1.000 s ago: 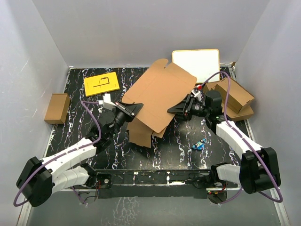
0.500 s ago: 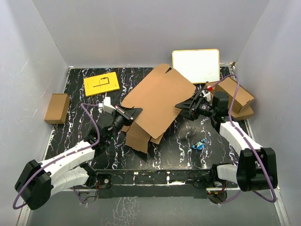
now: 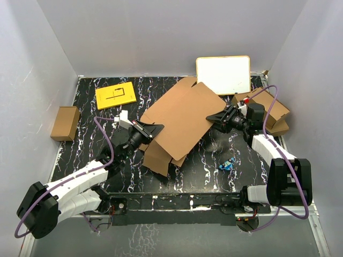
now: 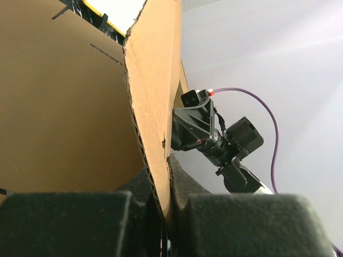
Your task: Fold the paper box
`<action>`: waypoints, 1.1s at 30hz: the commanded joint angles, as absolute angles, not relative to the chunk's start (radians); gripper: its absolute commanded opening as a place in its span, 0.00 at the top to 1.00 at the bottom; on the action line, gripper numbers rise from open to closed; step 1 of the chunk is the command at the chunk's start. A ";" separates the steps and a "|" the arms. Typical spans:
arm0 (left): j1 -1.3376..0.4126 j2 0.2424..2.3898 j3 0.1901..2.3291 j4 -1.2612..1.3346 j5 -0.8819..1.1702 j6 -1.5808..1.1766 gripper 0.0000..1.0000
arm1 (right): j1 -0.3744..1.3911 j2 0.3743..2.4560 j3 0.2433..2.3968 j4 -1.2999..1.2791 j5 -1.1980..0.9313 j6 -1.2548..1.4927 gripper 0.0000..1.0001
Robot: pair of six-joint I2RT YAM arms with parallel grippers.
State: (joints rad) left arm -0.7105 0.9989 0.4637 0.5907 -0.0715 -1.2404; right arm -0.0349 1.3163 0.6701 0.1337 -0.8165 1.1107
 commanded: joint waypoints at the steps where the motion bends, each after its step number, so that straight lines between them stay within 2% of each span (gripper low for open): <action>1: -0.715 0.954 0.470 0.612 -0.028 -1.230 1.00 | -0.058 1.307 0.713 0.247 -0.812 1.138 0.68; 4: -0.715 0.948 0.472 0.616 -0.028 -1.225 1.00 | -0.064 1.300 0.702 0.284 -0.830 1.161 0.88; 5: -0.715 0.948 0.472 0.623 -0.027 -1.221 1.00 | -0.063 1.296 0.699 0.292 -0.835 1.170 0.91; 10: -0.714 0.943 0.491 0.636 -0.025 -1.197 1.00 | -0.065 1.278 0.704 0.327 -0.860 1.216 0.91; 11: -0.713 0.940 0.502 0.631 -0.029 -1.188 1.00 | -0.065 1.277 0.707 0.342 -0.870 1.228 0.87; 14: -0.708 0.924 0.548 0.599 -0.047 -1.155 1.00 | -0.065 1.268 0.735 0.378 -0.894 1.213 0.58; 19: -0.667 0.892 0.679 0.486 -0.038 -1.065 1.00 | -0.080 1.243 0.800 0.360 -0.942 1.002 0.23; 20: -0.656 0.886 0.708 0.462 -0.034 -1.040 1.00 | -0.088 1.236 0.797 0.369 -0.954 0.973 0.19; 22: -0.627 0.874 0.772 0.400 -0.027 -0.987 1.00 | -0.110 1.219 0.782 0.416 -0.994 0.932 0.13; 29: -0.483 0.923 1.035 0.230 0.061 -0.836 1.00 | -0.136 1.160 0.851 0.451 -1.171 0.720 0.09; 33: -0.460 1.007 1.207 0.150 0.128 -0.756 1.00 | -0.138 1.216 1.022 0.235 -1.314 0.375 0.03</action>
State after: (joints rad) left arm -0.4770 0.9508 1.0508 0.2234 0.0273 -0.8669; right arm -0.1337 1.1950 0.8341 0.3374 -1.1400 0.7490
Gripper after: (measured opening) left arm 0.011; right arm 0.935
